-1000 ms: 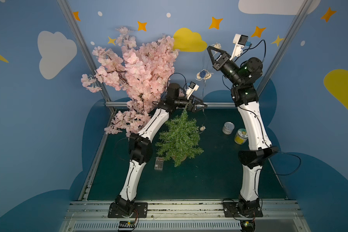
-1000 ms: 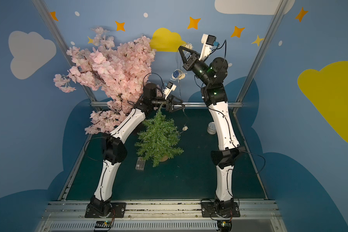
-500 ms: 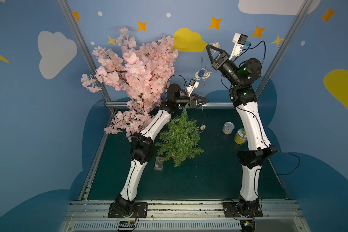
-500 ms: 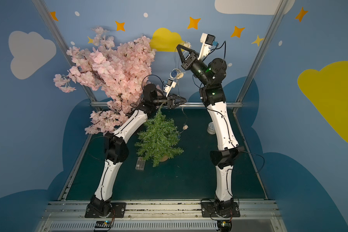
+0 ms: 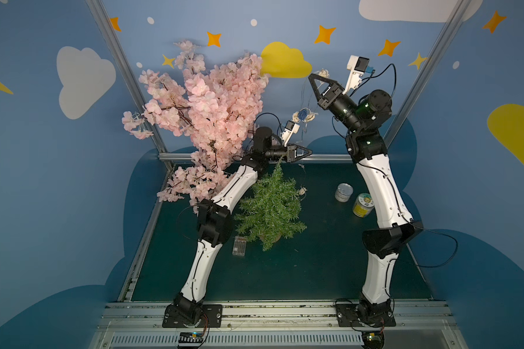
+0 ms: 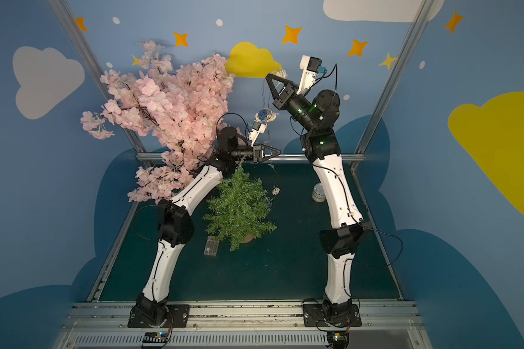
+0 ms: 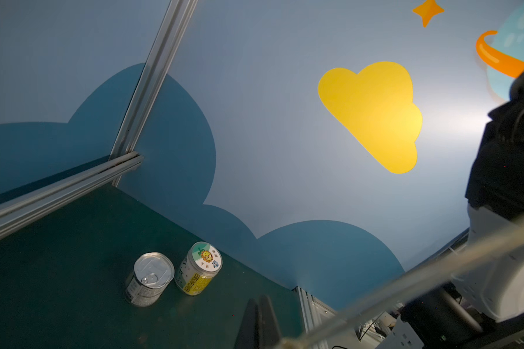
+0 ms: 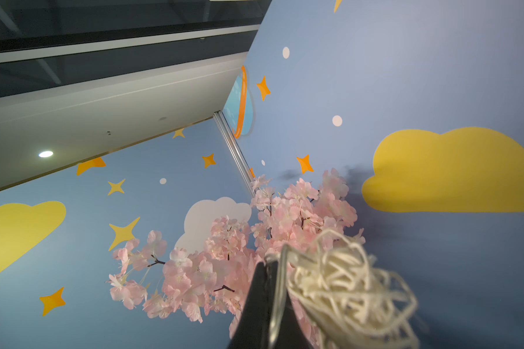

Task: Remove string lights from the small christmas tree
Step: Remove the light string from the Christmas tree.

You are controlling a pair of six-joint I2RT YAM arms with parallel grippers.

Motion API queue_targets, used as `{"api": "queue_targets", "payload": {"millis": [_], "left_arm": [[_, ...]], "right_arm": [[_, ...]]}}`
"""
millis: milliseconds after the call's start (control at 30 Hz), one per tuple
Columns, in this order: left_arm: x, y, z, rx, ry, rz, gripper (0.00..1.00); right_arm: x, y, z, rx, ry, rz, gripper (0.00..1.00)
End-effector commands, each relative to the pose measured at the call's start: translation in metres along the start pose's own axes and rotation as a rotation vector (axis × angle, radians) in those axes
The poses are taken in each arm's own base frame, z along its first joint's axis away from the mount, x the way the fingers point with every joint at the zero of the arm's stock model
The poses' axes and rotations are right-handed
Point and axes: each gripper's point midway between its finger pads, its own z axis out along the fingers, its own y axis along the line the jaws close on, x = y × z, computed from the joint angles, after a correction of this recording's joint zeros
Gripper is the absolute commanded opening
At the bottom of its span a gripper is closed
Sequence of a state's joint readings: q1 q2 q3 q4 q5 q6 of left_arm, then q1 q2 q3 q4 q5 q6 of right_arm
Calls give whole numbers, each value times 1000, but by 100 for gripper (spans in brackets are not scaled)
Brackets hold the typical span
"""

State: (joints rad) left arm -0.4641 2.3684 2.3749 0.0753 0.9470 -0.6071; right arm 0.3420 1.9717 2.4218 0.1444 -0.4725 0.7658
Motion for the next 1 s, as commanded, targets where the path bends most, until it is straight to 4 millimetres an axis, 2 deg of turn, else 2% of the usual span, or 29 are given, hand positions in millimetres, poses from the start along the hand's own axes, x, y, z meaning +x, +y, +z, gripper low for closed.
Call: {"api": "queue_targets", "payload": {"millis": [0,133,267,567,600,633,700,767,833,967], "left_arm": [[-18,-25,-19,-118,7,91,3],[-27,-16,-38,-304,11,143,3],[-36,-9,-53,-416,35,165,3],[-32,2,-76,-673,108,270,3],[-33,3,-79,-701,110,291,3],[-35,3,-81,-723,109,311,3],[-42,2,-85,-748,97,342,3],[-51,5,-94,-816,77,369,3],[-59,4,-101,-857,60,387,3],[-68,-5,-111,-902,45,416,3]], "right_arm": [[-28,21,-22,-4,-41,-80,0],[-20,-6,-39,84,-24,-79,0],[-9,-27,-51,149,-4,-69,0],[25,-86,-78,381,137,-36,0],[32,-92,-81,403,167,-29,5],[40,-98,-83,422,205,-21,13],[56,-106,-86,441,279,-4,40],[71,-112,-88,447,348,19,60],[84,-118,-93,467,403,43,70],[97,-119,-104,479,431,53,78]]}}
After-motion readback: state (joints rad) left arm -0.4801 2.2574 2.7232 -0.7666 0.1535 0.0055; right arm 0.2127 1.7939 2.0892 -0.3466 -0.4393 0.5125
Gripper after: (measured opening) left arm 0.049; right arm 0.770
